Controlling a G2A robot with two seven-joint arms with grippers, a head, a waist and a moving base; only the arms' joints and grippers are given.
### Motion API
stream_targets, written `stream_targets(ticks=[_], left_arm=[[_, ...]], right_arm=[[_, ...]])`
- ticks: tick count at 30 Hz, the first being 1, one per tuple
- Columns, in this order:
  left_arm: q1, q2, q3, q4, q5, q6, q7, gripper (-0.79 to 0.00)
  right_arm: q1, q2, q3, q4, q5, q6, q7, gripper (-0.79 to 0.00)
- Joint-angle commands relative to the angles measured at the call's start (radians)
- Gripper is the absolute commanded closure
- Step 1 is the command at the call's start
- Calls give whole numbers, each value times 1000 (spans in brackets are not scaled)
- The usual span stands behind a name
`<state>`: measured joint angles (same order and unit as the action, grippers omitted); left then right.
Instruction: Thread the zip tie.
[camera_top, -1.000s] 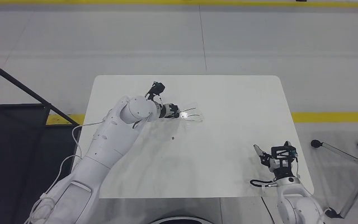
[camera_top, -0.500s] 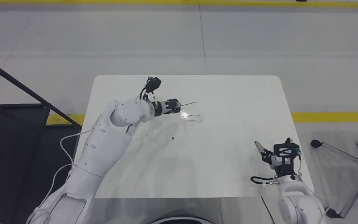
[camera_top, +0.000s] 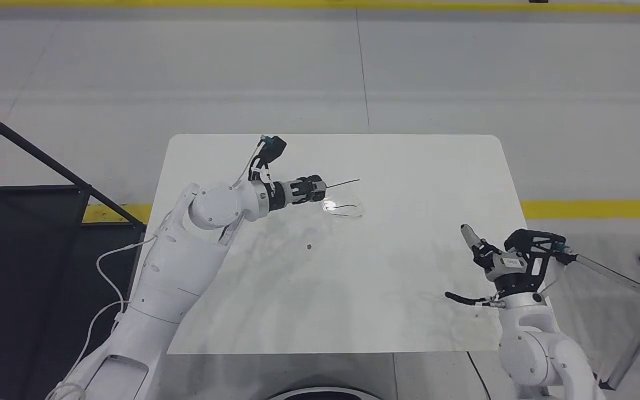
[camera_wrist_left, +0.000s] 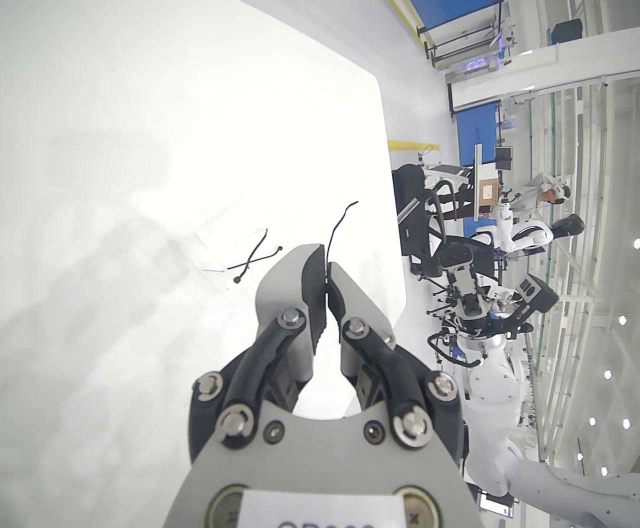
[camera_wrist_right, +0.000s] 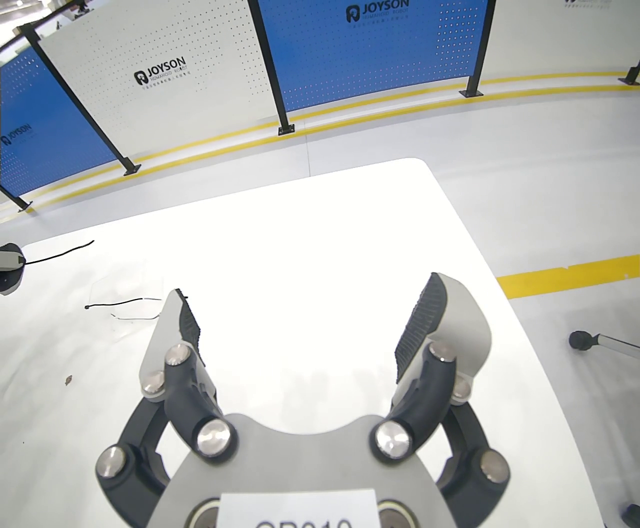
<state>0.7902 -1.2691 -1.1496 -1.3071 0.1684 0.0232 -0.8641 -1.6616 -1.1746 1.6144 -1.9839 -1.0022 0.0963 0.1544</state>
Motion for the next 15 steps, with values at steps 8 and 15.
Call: stream_targets(ticks=[8,15], left_arm=[[15,0,-1,-12,-23,-20,11,0],[-29,-9,41,-10,-54,-112,-25,0]], right_arm=[[-3,-1,-6,1,9,-20,1,-785],[22,-9,-18,-2,317,-141,71,-785]])
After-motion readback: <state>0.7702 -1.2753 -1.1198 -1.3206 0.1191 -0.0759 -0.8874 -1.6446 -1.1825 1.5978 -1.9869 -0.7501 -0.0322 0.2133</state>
